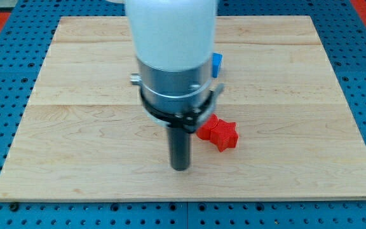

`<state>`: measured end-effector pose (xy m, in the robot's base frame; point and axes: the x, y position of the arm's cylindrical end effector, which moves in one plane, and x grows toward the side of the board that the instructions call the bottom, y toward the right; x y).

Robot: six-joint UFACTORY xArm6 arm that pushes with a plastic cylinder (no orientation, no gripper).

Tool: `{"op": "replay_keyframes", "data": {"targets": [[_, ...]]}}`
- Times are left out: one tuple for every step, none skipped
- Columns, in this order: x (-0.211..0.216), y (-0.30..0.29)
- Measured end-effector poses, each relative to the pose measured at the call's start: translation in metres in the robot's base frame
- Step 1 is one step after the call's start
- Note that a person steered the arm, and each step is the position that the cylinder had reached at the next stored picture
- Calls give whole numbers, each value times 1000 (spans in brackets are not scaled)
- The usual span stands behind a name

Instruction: Move your hand to the bottom of the blue cube

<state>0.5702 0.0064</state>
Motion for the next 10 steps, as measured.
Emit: {"op": "replay_keyframes", "data": {"targets": [[0,66],[-10,93],[-10,93],[-17,105],[-80,124],[-109,120],[-113,113],[-112,109],[-115,99],[-121,88]]}}
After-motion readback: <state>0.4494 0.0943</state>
